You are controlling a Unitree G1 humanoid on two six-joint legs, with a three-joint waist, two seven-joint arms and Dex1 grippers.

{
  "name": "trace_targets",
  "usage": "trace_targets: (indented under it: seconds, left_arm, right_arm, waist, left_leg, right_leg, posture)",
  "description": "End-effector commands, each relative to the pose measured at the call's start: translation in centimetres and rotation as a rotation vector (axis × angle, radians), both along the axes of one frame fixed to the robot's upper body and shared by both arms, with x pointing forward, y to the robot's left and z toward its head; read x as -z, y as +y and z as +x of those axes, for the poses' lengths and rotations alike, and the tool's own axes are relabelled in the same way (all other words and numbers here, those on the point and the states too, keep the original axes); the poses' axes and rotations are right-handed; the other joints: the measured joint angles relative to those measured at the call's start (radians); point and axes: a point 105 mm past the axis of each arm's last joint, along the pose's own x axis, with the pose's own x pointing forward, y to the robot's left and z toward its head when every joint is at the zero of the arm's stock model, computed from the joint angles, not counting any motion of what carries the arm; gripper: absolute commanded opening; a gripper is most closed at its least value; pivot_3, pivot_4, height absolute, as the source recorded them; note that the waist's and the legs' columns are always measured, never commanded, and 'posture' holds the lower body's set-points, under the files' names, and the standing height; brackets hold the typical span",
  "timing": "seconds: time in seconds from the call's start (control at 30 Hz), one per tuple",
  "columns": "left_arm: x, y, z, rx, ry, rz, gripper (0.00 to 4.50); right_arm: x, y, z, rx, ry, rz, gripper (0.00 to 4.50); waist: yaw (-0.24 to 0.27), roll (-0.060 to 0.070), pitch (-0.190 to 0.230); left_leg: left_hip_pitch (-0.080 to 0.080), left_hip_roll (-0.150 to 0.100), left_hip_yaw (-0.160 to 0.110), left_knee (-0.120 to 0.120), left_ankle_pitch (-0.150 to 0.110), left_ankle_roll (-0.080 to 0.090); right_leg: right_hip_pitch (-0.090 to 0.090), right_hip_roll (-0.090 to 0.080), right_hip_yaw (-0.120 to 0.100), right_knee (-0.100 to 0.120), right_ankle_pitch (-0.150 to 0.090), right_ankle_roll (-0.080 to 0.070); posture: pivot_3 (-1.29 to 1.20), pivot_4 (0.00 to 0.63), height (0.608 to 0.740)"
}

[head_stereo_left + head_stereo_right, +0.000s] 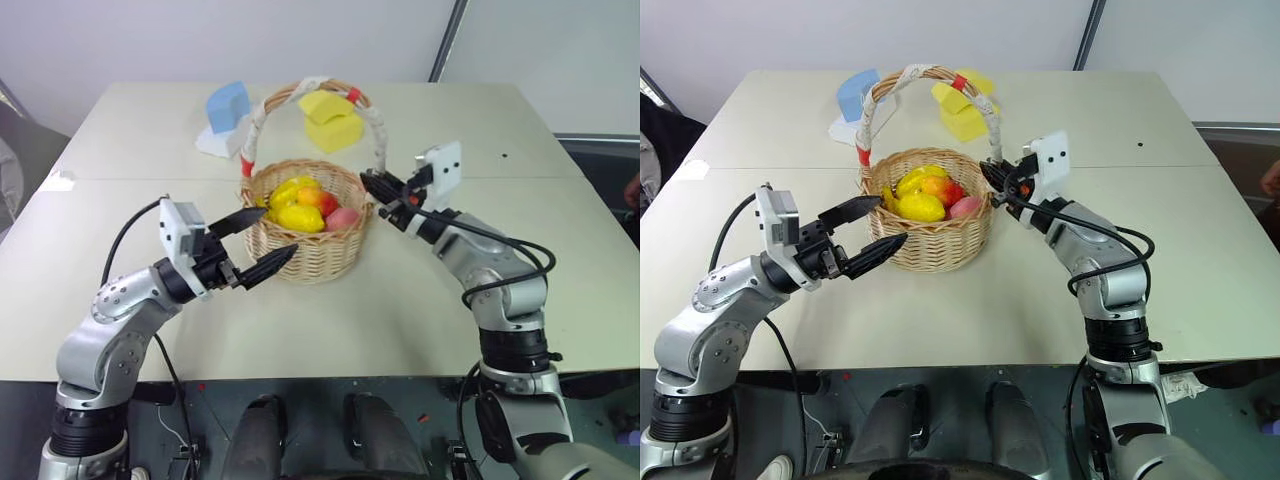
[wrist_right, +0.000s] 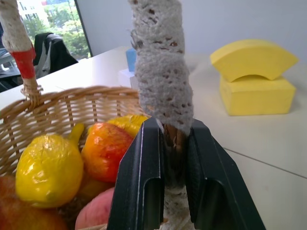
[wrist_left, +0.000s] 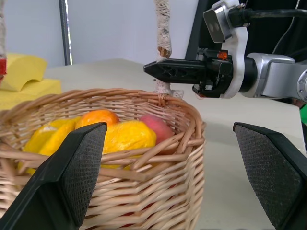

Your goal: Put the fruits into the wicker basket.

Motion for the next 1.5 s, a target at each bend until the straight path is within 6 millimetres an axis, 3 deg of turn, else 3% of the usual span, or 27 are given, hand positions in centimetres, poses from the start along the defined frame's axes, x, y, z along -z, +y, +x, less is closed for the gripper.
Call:
trace_targets:
  seconds: [0.03,0.1,0.17,0.27,0.4,0.53,0.83,1.0,1.13,1.2,1.3,1.5]
  left_arm:
    - [-0.9,-0.4,-0.4,0.014,-0.053,-0.007,4.5]
    - [-0.9,-0.5,-0.3,0.019,-0.054,-0.007,4.5]
    - [-0.8,-0.7,-0.2,0.032,-0.052,-0.007,4.5]
    - [-0.7,-1.1,0.0,0.049,-0.052,-0.011,4.5]
    - [-0.7,-1.5,0.3,0.061,-0.056,-0.015,4.5]
    - [-0.8,-1.6,0.5,0.054,-0.061,-0.014,4.5]
    - [0.5,0.3,1.2,-0.057,-0.026,0.026,4.5]
    - [2.6,5.0,2.5,-0.288,0.062,0.091,4.5]
    - [3.8,7.9,2.7,-0.445,0.069,0.097,4.5]
    - [4.6,8.9,2.5,-0.504,0.079,0.09,4.5]
    - [5.6,9.6,2.2,-0.551,0.097,0.081,4.5]
    - [6.4,10.2,1.4,-0.59,0.109,0.067,4.5]
  right_arm:
    - [-4.0,-3.4,-0.6,0.109,-0.165,0.019,0.06]
    - [-4.9,-6.3,-0.2,0.226,-0.194,0.015,0.06]
    - [-5.5,-10.7,0.5,0.421,-0.215,-0.018,0.06]
    - [-5.2,-15.6,1.3,0.653,-0.206,-0.061,0.06]
    - [-4.3,-18.5,1.9,0.791,-0.185,-0.059,0.06]
    - [-3.6,-19.7,2.0,0.829,-0.159,-0.012,0.06]
    - [-3.4,-19.6,0.0,0.784,-0.2,-0.045,4.35]
    - [-1.8,-19.5,-2.7,0.631,-0.166,-0.058,4.35]
    - [0.5,-15.1,-4.1,0.342,-0.113,-0.141,4.35]
    - [2.0,-11.7,-4.9,0.165,-0.088,-0.201,4.35]
    - [3.8,-8.3,-5.8,0.001,-0.063,-0.27,4.35]
    - [5.5,-6.0,-5.4,-0.106,-0.036,-0.283,4.35]
  waist:
    - [0.001,0.0,0.0]
    - [0.006,0.0,0.0]
    - [0.007,0.0,0.0]
    - [0.005,0.0,0.0]
    - [-0.007,0.001,0.0]
    - [-0.026,0.002,0.001]
    - [-0.022,0.002,0.001]
    - [-0.021,0.002,0.001]
    - [-0.027,0.002,0.001]
    - [-0.027,0.003,0.001]
    - [-0.025,0.003,0.0]
    - [-0.014,0.002,0.0]
  left_leg:
    - [0.0,0.0,0.0,0.0,0.0,0.0]
    - [0.0,0.0,0.0,0.0,0.0,0.0]
    - [-0.001,-0.001,0.0,0.0,0.0,0.0]
    - [-0.001,-0.002,0.001,0.0,0.0,0.0]
    - [0.0,-0.001,0.001,0.0,0.0,0.0]
    - [0.001,-0.001,0.0,-0.001,0.0,0.0]
    - [0.0,-0.001,0.0,-0.001,0.0,0.0]
    - [0.0,-0.001,-0.001,-0.001,0.0,0.0]
    - [0.001,0.0,0.0,-0.001,0.0,0.0]
    - [0.003,0.0,0.0,-0.001,0.0,0.0]
    - [0.003,0.001,0.001,-0.001,0.0,0.0]
    - [0.002,0.0,0.001,0.0,0.0,0.0]
  right_leg:
    - [0.0,0.0,0.0,0.0,0.0,0.0]
    - [0.0,0.0,0.0,0.0,0.0,0.0]
    - [0.0,-0.001,0.0,0.0,0.0,0.0]
    - [0.0,-0.001,0.0,-0.001,0.0,0.0]
    - [0.0,0.0,0.001,-0.001,0.0,0.0]
    - [0.0,0.001,0.001,0.0,0.0,0.001]
    - [0.0,0.001,0.001,0.0,0.001,0.003]
    - [0.0,0.001,0.001,0.0,-0.001,0.002]
    - [0.001,0.0,0.001,0.0,-0.001,0.002]
    - [0.002,0.001,0.001,0.0,-0.001,0.001]
    - [0.002,0.001,0.001,0.0,-0.001,0.001]
    - [0.002,-0.001,0.001,0.0,-0.001,0.001]
  posture:
    - [0.0,0.15,0.74]
    - [0.0,0.15,0.74]
    - [0.0,0.15,0.74]
    - [0.0,0.15,0.74]
    - [0.0,0.15,0.74]
    - [0.0,0.15,0.74]
    - [0.0,0.15,0.74]
    - [0.0,0.15,0.74]
    - [0.0,0.15,0.74]
    - [0.0,0.15,0.74]
    - [0.0,0.15,0.74]
    - [0.0,0.15,0.74]
